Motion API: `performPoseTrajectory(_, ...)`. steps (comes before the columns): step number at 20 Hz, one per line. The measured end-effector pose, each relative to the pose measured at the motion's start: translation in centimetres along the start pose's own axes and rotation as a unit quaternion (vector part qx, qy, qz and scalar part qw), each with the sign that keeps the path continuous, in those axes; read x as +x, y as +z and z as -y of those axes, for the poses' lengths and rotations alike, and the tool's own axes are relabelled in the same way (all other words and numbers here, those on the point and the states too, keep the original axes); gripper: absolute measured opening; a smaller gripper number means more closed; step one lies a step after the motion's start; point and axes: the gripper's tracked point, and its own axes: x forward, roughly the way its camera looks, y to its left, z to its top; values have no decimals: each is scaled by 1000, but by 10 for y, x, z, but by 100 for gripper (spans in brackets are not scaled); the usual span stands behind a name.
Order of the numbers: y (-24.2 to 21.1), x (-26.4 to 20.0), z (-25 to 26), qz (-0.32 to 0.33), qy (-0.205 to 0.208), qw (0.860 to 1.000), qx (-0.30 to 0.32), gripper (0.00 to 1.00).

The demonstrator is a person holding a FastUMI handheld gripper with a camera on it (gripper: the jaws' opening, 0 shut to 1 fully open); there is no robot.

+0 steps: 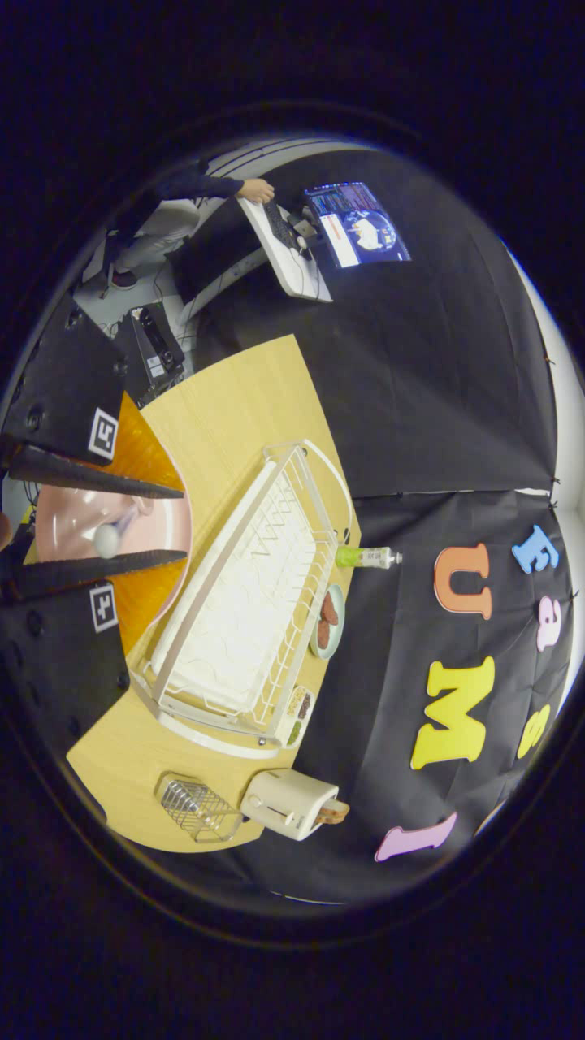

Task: Take the plate from the dish rack, then take the spoon from the basket and place it into the plate.

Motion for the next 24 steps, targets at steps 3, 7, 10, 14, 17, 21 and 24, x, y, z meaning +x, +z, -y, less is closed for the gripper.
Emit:
performPoseTrajectory(3,1,3,11,6,-9,1000,12,47)
performPoseTrajectory(7,19,-7,34,47,-48,997,34,70)
performPoseTrajectory(10,40,-27,53,98,-94,990,45,70)
performPoseTrajectory(14,65,-63,73,172,-169,970,44,70)
performPoseTrajectory(17,76,-91,79,216,-205,953,57,70)
performPoseTrajectory(21,72,-130,98,251,-271,925,92,93)
performPoseTrajectory(24,75,-140,96,270,-277,915,110,100)
